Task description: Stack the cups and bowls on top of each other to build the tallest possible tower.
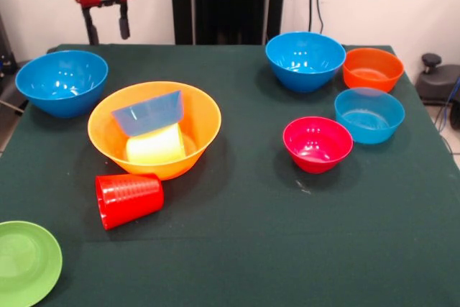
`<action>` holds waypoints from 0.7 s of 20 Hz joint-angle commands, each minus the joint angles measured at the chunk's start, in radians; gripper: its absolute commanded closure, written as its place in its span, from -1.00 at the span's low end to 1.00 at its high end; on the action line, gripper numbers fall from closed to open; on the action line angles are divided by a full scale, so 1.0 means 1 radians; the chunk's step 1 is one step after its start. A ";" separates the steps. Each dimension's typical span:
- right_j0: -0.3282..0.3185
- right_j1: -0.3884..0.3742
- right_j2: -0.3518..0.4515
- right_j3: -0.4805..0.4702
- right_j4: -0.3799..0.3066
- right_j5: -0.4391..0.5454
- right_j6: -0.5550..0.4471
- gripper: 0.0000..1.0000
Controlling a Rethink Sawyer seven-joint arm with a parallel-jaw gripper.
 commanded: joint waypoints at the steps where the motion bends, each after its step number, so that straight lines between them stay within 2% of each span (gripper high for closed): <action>1: 0.082 0.066 0.122 -0.191 0.053 0.160 -0.322 -1.00; 4: 0.100 0.066 0.108 -0.214 0.075 0.123 -0.228 -1.00; 8: 0.126 0.081 0.074 -0.211 0.096 0.025 -0.060 -1.00; 10: 0.144 0.081 0.048 -0.202 0.119 0.013 0.008 -1.00; 14: 0.152 0.043 0.026 -0.157 0.156 -0.007 0.063 -1.00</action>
